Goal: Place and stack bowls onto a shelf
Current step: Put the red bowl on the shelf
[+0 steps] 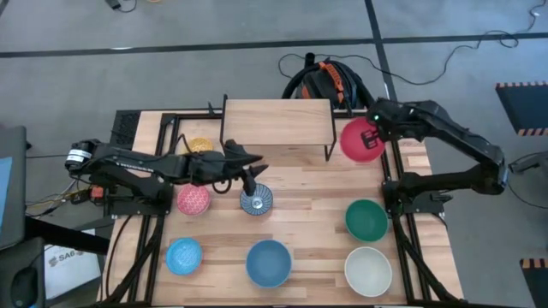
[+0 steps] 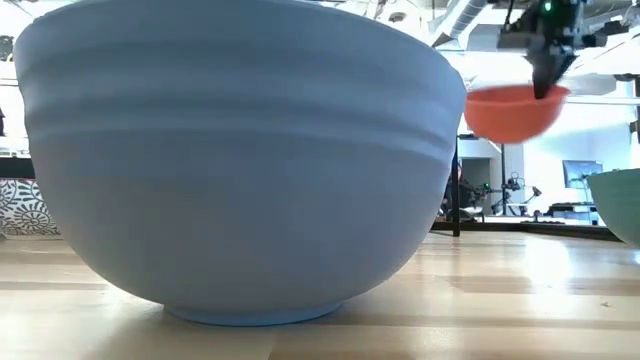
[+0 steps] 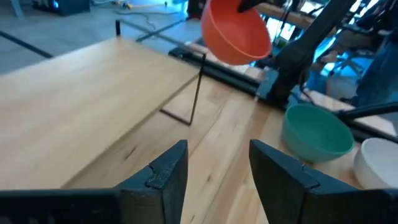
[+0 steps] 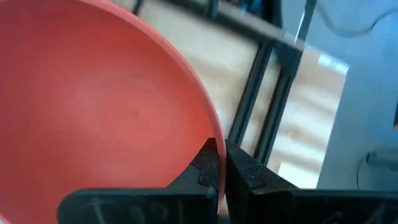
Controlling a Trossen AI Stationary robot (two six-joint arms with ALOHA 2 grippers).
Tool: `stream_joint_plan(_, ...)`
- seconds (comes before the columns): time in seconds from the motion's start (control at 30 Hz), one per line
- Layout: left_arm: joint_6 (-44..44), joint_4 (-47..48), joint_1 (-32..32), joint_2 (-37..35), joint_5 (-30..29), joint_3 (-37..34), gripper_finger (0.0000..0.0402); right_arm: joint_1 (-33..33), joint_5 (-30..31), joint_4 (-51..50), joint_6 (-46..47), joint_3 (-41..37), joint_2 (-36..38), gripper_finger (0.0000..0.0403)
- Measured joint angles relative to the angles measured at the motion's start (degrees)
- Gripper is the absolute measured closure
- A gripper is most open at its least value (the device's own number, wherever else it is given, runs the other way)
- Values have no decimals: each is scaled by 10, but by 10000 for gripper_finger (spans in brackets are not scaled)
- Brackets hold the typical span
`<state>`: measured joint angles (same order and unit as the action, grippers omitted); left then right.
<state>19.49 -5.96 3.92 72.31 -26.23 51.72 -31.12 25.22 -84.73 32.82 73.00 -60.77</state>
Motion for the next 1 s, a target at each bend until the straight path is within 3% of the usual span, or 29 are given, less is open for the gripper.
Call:
stream_joint_plan(0.13, 0, 0, 0, 0, -1, 8, 248, 4, 21, 78, -40, 52, -12, 376)
stream_joint_plan(0.37, 3, 1, 0, 0, -12, 8, 248, -3, -10, 240, -149, 159, -93, 376)
stream_joint_plan(0.63, 4, 1, 0, 0, -18, 8, 248, -54, -98, 215, -213, 224, -225, 376)
stream_joint_plan(0.8, 7, 1, -1, 0, -49, 8, 248, -78, -124, 206, -234, 226, -288, 376)
stream_joint_plan(1.0, 12, 12, -18, 0, -30, 8, 248, -89, -138, 213, -243, 226, -336, 376)
